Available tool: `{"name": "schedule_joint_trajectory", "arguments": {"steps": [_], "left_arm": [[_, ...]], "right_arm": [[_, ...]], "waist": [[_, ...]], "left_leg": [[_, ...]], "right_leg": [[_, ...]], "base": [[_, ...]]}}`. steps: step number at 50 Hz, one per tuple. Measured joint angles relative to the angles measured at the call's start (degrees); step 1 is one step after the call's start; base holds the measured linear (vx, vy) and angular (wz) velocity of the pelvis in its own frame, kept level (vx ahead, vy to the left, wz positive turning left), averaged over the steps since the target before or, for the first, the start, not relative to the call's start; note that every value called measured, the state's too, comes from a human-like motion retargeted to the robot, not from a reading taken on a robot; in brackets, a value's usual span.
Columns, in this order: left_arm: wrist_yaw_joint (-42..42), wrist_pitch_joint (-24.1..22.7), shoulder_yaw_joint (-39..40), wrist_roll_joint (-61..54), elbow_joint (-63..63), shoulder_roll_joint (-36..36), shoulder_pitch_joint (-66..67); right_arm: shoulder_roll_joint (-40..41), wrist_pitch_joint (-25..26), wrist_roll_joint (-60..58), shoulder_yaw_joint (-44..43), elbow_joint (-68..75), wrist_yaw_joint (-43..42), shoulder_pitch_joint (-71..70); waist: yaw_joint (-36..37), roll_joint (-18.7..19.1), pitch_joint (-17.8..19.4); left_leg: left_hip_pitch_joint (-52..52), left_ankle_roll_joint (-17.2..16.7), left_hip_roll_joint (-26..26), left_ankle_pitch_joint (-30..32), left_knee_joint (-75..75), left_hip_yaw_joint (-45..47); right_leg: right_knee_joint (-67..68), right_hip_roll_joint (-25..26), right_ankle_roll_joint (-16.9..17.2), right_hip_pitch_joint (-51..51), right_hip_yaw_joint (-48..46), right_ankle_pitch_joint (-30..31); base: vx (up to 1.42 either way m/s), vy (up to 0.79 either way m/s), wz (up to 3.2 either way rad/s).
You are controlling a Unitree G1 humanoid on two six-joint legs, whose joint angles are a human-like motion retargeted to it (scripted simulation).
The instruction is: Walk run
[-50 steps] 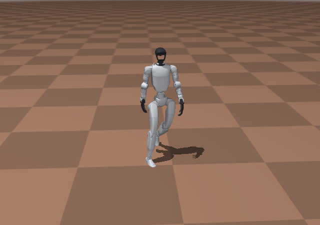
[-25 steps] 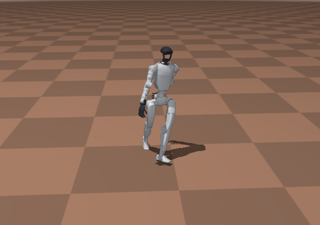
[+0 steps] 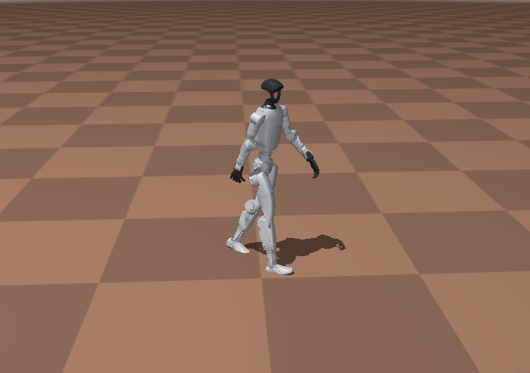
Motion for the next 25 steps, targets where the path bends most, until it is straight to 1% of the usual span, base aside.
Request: {"name": "schedule_joint_trajectory", "arguments": {"steps": [2,3,5,7,8,10,11,12,15,17,18,20,22,23,25], "left_arm": [[2.36,0.67,0.91,1.6,2.04,-0.25,1.44],[2.94,1.29,1.47,2.35,3.41,-0.54,2.47],[3.13,2.82,3.22,4.68,7.0,-1.4,5.22],[3.89,4.54,5.04,7.96,12.0,-3.06,8.24],[5.4,5.51,5.58,9.18,14.77,-4.21,9.57],[9.11,8.5,6.85,8.9,21.11,-5.39,12.2],[9.65,10.18,7.59,8.18,24.18,-5.4,13.41],[9.73,11.81,8.28,7.62,26.82,-5.46,14.76],[6.52,16.18,9.08,6.97,29.2,-6.84,20.71],[6.29,16.48,10.53,8.3,29.2,-8.36,25.24],[6.59,16.03,11.43,9.36,29.2,-8.96,27.24],[7.17,15.17,12.35,11.07,29.2,-9.69,30.58],[7.62,14.94,11.88,11.55,29.2,-9.81,33.33],[7.95,14.9,11.71,11.74,29.2,-9.76,34.6],[8.74,15.18,12.21,12.51,29.2,-9.74,36.79]], "right_arm": [[-1.2,0.14,0.24,-0.12,0.0,-1.29,-1.25],[-1.87,0.29,0.47,-0.59,0.0,-2.4,-1.87],[-2.93,0.85,1.52,-1.9,0.0,-5.09,-2.74],[-3.99,1.98,3.83,-3.25,0.0,-7.16,-4.0],[-4.87,2.55,5.07,-3.53,0.0,-7.32,-5.1],[-6.94,4.15,6.12,-1.59,0.0,-6.54,-7.75],[-7.94,5.37,5.16,-0.93,0.0,-6.22,-9.56],[-8.96,6.5,4.06,-0.43,0.0,-5.99,-11.46],[-12.03,7.88,0.93,0.15,0.0,-6.79,-17.64],[-13.6,6.03,0.85,0.51,-0.43,-9.38,-20.97],[-14.14,4.91,1.41,0.7,-1.71,-10.46,-22.18],[-15.1,2.68,3.54,0.91,-5.29,-11.79,-24.11],[-16.19,0.92,6.63,0.74,-8.58,-12.38,-25.64],[-16.71,0.22,7.95,0.33,-9.94,-12.69,-26.37],[-17.59,-0.97,9.85,-1.25,-12.34,-13.26,-27.6]], "waist": [[-0.59,-0.57,-0.67],[-1.29,-1.01,-1.39],[-4.89,-0.72,-2.6],[-4.09,0.57,-3.4],[-3.6,1.03,-2.96],[-3.07,0.05,-2.8],[-3.59,-0.56,-3.08],[-3.91,-1.01,-3.3],[-2.8,-1.77,-3.05],[0.14,-3.17,-2.49],[1.79,-3.76,-2.16],[4.54,-4.16,-1.43],[6.55,-4.13,-0.76],[7.52,-4.01,-0.38],[9.53,-3.27,0.52]], "left_leg": [[1.54,-0.78,-0.55,2.05,1.2,0.69],[1.84,-1.48,-1.02,3.91,2.29,0.64],[2.05,-3.16,-0.6,9.91,6.71,0.0],[-0.44,-6.62,0.45,20.65,14.25,2.06],[-2.46,-9.51,1.22,26.21,19.57,3.42],[-7.71,-12.45,4.19,33.8,30.65,12.25],[-10.1,-11.74,6.03,36.47,34.97,16.37],[-12.56,-10.42,7.79,36.81,38.88,20.0],[-19.85,-2.99,11.74,23.76,46.42,27.61],[-25.17,-2.84,9.2,19.99,46.17,28.13],[-27.97,-3.61,7.44,17.89,45.0,27.68],[-32.84,-5.08,5.56,14.19,40.28,26.31],[-34.75,-4.08,7.14,10.92,31.5,29.73],[-34.99,-3.59,8.05,10.56,26.0,32.31],[-34.89,-4.16,9.36,10.71,14.15,37.91]], "right_leg": [[2.94,0.09,-2.11,-0.17,0.65,2.79],[5.22,-0.11,-2.28,-0.04,0.99,4.04],[7.91,-1.09,-2.42,1.34,-2.14,9.49],[11.6,0.0,-3.62,2.74,2.25,5.95],[12.85,0.76,-4.94,3.55,4.04,4.56],[13.66,-0.98,-6.96,6.75,-0.95,2.04],[13.18,-2.6,-7.69,8.48,-5.1,1.51],[12.74,-3.5,-8.35,10.09,-7.92,0.89],[10.76,-2.19,-9.36,14.54,-7.82,-0.48],[8.43,-2.56,-9.74,17.62,-10.75,0.0],[7.44,-2.15,-9.98,18.87,-11.12,-0.02],[5.84,-0.48,-10.39,21.18,-11.97,-0.57],[4.15,1.49,-10.56,23.89,-13.74,-1.58],[3.5,2.6,-10.6,25.21,-14.61,-2.23],[2.52,5.05,-10.13,28.06,-15.86,-3.84]], "base": [[0.82,-0.51,0.44],[0.88,-0.58,1.07],[0.9,-0.61,1.51],[0.89,-0.64,0.81],[0.86,-0.59,0.62],[0.79,-0.52,0.57],[0.65,-0.43,0.81],[0.54,-0.34,1.03],[0.68,-0.38,0.64],[0.67,-0.35,-0.18],[0.64,-0.33,-0.29],[0.65,-0.34,-0.02],[0.72,-0.32,0.39],[0.74,-0.29,0.44],[0.67,-0.25,0.38]]}}
